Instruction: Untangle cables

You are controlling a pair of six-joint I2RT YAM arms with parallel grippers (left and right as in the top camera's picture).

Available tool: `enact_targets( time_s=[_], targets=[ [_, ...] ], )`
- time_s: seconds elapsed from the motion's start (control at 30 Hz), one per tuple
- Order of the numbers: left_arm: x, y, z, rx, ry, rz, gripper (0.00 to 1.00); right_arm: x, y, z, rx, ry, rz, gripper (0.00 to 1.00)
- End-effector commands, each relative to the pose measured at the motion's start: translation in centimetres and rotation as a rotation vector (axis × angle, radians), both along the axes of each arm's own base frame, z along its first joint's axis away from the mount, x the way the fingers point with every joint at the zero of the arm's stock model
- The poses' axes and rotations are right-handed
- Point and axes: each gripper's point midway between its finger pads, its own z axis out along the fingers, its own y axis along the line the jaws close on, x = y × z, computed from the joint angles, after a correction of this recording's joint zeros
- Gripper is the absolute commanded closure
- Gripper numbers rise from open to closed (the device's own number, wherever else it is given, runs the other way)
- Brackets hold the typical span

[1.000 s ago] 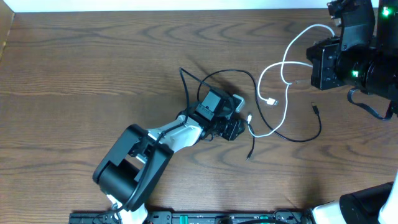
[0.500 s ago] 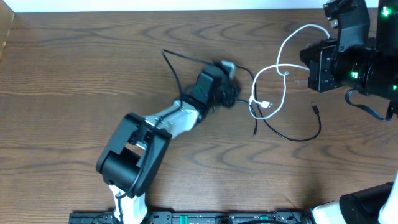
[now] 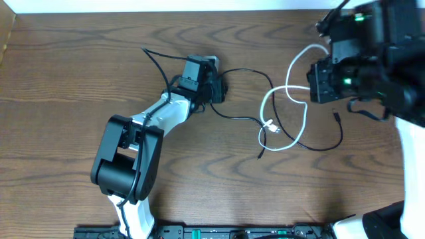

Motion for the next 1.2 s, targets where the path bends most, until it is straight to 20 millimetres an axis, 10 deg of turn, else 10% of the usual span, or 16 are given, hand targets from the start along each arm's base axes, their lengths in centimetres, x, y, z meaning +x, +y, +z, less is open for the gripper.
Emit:
enact_targets(
  time_s=[0.0, 0.4, 0.77, 0.97, 1.17],
  targets=[
    [-0.7, -0.2, -0.4, 0.012, 0.018, -0.043, 0.55, 1.0, -2.4, -3.6, -0.139, 0.072, -0.126, 0.99],
    [-3.3, -0.8, -1.4, 0.004, 0.12, -0.107, 0.6, 9.7, 2.4, -10.4, -0.037, -0.084, -0.007, 0.99],
    [-4.1, -0.3, 0.0, 0.04, 0.101, -0.162, 0.6, 10.6, 3.1, -15.5, -0.089, 0.001, 0.074, 0.18],
    [-3.6, -0.1, 3.0, 0.02, 0.036, -0.154, 0.6, 10.1, -0.9, -16.9, -0.161, 0.09, -0.146, 0.15],
    [-4.6, 0.2, 5.8, 0.014, 0.016, -0.154, 0.6, 10.0, -0.2, -20.6, -0.262, 0.154, 0.075, 0.13]
  ],
)
